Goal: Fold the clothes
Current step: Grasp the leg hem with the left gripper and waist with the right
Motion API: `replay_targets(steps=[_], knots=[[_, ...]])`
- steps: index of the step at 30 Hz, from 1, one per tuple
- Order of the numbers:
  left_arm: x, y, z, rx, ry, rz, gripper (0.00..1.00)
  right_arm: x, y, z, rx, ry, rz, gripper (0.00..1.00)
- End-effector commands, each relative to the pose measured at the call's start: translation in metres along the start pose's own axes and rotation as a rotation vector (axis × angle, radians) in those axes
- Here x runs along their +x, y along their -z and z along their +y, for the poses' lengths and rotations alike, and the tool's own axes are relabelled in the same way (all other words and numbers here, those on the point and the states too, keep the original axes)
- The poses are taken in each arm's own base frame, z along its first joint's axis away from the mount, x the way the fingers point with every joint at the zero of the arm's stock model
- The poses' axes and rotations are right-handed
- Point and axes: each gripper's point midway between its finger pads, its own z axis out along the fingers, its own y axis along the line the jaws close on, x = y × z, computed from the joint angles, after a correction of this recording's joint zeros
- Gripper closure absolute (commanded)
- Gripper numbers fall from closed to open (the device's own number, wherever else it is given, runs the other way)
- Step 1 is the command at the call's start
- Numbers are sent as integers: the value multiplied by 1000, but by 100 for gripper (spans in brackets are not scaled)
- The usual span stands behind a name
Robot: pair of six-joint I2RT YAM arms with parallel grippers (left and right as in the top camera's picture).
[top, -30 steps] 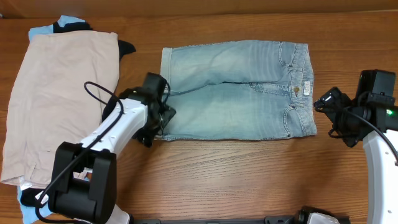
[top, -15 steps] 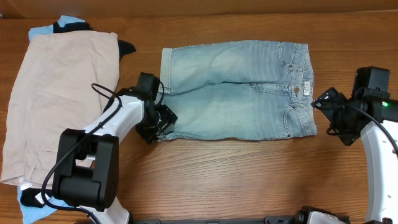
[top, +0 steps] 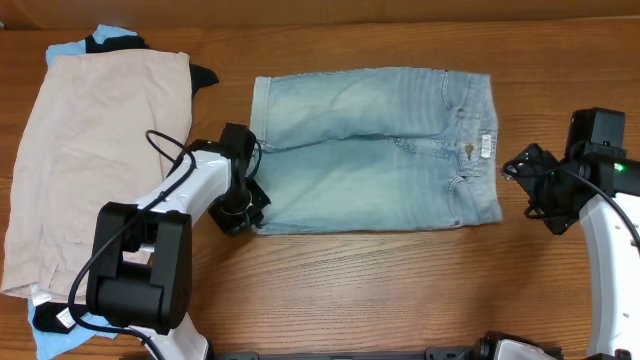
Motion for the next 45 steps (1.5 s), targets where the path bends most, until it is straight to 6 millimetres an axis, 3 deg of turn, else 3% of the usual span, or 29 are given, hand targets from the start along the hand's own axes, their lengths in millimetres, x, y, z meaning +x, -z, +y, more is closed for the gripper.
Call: replay_targets(steps=[1, 7, 14, 20, 24, 33, 37, 40, 43, 45], knots=[[-32, 11, 18, -110, 5, -100, 96, 17, -14, -2, -10, 1, 60, 16], [-58, 41, 12, -140, -55, -209, 96, 64, -56, 0, -46, 49, 176, 22], [-62, 42, 10, -137, -54, -227, 96, 103, -83, -3, -28, 46, 236, 28], [-64, 43, 14, -155, -54, -242, 96, 120, -97, 9, -64, 90, 227, 32], [-66, 44, 15, -164, -51, -251, 96, 129, -101, 5, -35, 111, 225, 32], [-67, 44, 15, -161, -52, -255, 96, 112, -122, -3, 43, 75, 125, 33], [-69, 45, 19, -186, -51, -269, 96, 119, -138, -4, 59, 73, 172, 43], [-70, 46, 21, -191, -48, -271, 96, 128, -144, -5, 63, 69, 224, 63], [-70, 48, 21, -191, -45, -267, 96, 130, -141, -9, 82, 65, 238, 96], [-70, 56, 22, -199, -49, -265, 96, 128, -136, -12, 96, 50, 245, 96]])
